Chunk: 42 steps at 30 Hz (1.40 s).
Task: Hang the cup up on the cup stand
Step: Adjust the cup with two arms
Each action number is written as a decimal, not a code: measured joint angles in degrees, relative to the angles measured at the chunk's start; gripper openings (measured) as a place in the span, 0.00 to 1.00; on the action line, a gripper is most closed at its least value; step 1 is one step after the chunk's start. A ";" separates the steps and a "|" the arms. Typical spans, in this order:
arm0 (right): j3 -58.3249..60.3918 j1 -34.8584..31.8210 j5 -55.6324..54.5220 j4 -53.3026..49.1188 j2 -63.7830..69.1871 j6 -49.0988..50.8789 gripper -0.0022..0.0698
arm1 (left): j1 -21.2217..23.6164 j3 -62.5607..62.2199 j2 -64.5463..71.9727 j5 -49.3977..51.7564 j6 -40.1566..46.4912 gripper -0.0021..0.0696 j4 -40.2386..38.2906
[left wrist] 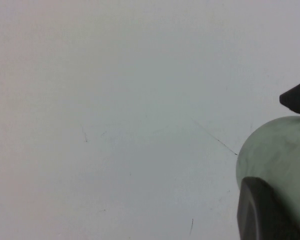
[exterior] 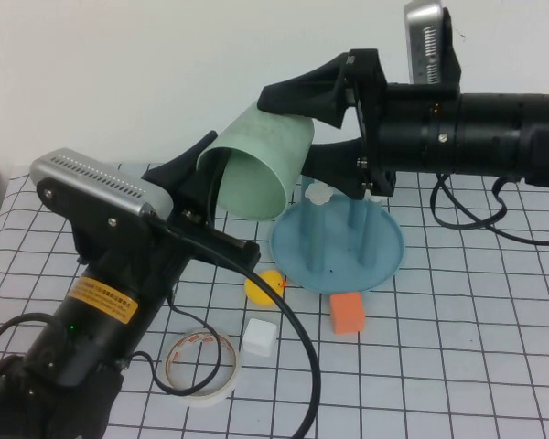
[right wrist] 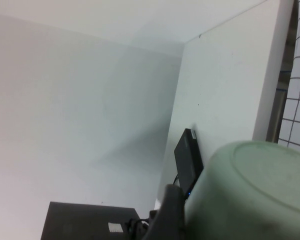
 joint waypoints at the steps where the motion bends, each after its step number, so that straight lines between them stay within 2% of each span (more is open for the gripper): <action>1: 0.00 0.13 -0.26 0.00 0.00 0.00 0.93 | 0.00 0.00 0.00 0.00 0.09 0.04 0.00; 10: 0.00 0.35 -1.65 0.00 0.00 1.49 0.92 | 0.00 0.00 0.00 0.00 0.55 0.04 2.74; 15: 0.00 0.35 -1.54 0.00 0.00 1.72 0.82 | 0.00 0.00 0.00 -0.32 0.55 0.04 3.89; 30: 0.00 0.35 -0.86 0.00 0.00 1.97 0.82 | 0.00 0.00 0.00 -0.55 0.88 0.05 3.38; 33: 0.00 0.35 -0.12 0.00 0.00 1.97 0.82 | 0.00 0.00 0.00 -0.55 0.88 0.13 3.38; 39: -1.46 -0.59 1.31 0.00 0.00 -1.91 0.82 | 0.00 0.00 0.00 -0.18 0.88 0.45 4.10; 42: -2.42 -2.13 1.31 0.00 -0.50 -5.58 0.82 | 0.00 0.10 0.00 -0.18 0.88 0.52 5.08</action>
